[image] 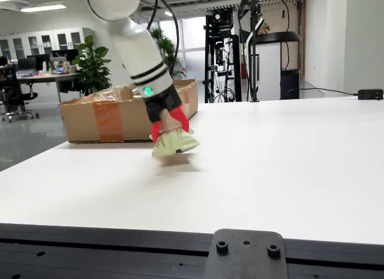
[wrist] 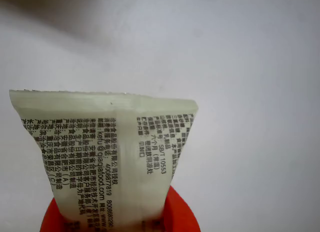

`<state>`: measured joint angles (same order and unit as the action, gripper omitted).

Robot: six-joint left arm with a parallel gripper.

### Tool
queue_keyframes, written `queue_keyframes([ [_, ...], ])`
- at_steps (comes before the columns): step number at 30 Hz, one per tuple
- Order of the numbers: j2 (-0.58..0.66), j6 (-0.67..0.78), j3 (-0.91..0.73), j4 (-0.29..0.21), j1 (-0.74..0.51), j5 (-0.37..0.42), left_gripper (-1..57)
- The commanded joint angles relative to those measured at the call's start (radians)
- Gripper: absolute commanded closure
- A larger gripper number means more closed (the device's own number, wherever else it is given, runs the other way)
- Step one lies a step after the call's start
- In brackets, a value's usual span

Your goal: Grasp a snack and put it in the bin.

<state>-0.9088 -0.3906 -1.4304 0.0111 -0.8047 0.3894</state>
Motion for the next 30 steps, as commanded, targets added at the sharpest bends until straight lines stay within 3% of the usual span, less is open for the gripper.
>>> queue_keyframes([
  [1,0.045,0.017,0.001,0.014,0.01,0.029,30.8],
  [7,0.137,0.062,0.001,0.064,0.033,0.066,32.5],
  [18,0.361,0.111,0.049,0.09,0.137,0.134,33.2],
  [30,0.325,0.152,0.275,0.101,0.26,0.243,32.9],
])
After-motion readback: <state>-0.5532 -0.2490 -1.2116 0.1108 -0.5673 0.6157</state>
